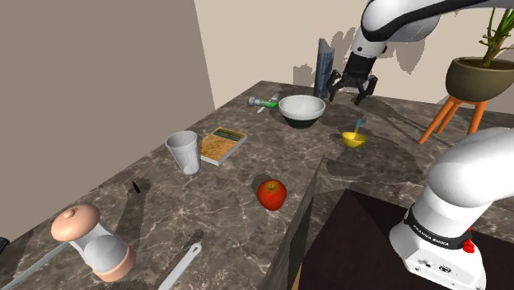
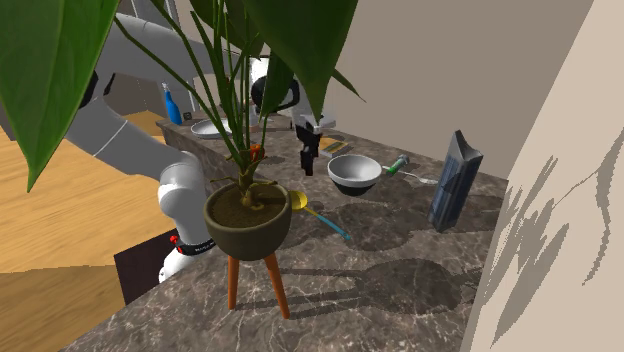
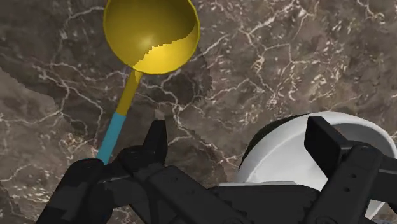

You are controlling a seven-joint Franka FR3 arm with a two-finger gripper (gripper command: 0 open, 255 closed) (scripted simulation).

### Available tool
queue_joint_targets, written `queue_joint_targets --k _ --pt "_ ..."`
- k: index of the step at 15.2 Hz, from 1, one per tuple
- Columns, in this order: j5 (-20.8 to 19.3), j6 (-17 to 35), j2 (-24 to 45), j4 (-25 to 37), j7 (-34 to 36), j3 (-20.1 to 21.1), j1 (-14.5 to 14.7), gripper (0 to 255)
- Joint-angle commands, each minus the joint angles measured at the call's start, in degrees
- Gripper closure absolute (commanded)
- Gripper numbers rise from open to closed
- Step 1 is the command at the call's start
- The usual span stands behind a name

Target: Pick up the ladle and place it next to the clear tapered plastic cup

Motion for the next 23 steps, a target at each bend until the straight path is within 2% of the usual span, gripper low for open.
queue_joint_targets --k 1,9,17,23 --pt "0.1 2.6 0.7 -2.6 3.1 -0.7 -2.2 0" --pt "0.7 11.7 3.1 -11.9 13.8 -3.2 -10.5 0" --pt "2.2 19.6 8.0 -14.8 12.8 -3.6 -9.0 0" --pt "2.2 19.6 8.0 -14.8 12.8 -3.6 -9.0 0"
